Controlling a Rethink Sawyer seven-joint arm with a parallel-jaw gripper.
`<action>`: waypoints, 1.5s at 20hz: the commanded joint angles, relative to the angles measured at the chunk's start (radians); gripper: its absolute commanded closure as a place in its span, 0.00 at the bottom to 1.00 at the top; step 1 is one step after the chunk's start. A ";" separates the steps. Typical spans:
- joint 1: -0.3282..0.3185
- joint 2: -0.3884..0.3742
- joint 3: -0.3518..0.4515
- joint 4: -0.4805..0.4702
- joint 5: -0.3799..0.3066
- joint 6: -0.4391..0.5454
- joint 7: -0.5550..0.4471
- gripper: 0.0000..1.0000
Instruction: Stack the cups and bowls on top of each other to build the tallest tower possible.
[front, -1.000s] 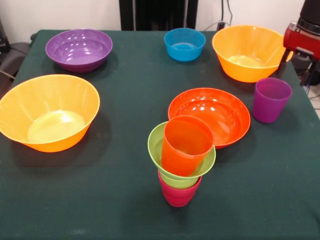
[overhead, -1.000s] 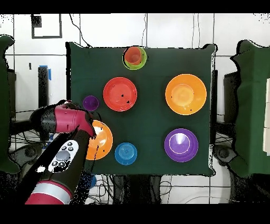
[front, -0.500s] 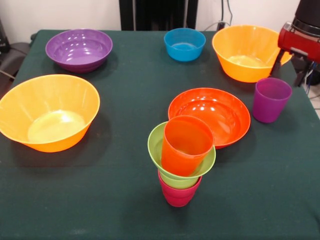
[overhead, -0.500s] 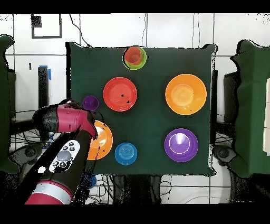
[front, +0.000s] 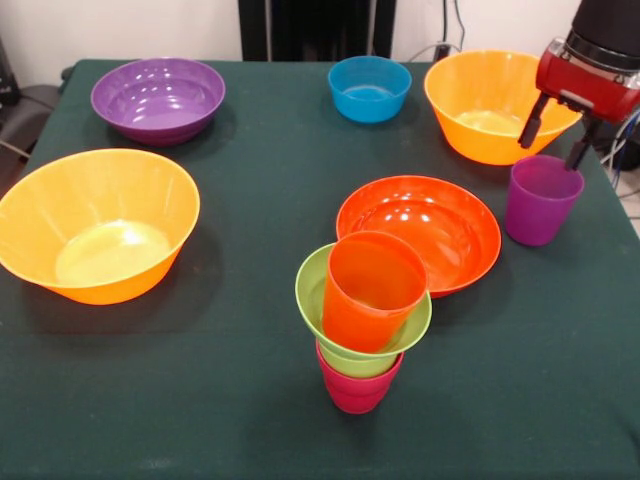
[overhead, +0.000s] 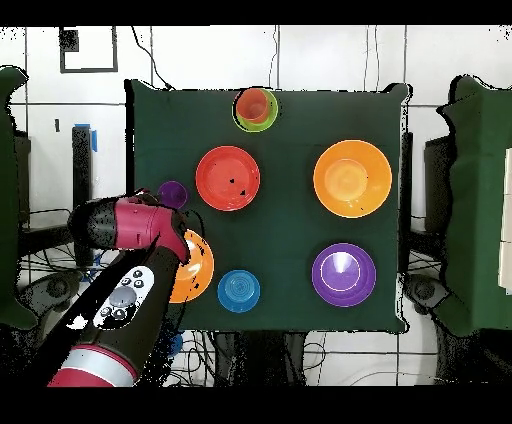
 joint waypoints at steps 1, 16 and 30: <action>0.033 0.060 0.042 -0.063 -0.005 0.119 0.199 0.00; -0.004 0.082 0.055 -0.060 -0.021 0.063 0.134 0.00; -0.040 0.070 0.079 -0.038 -0.055 0.038 0.066 0.00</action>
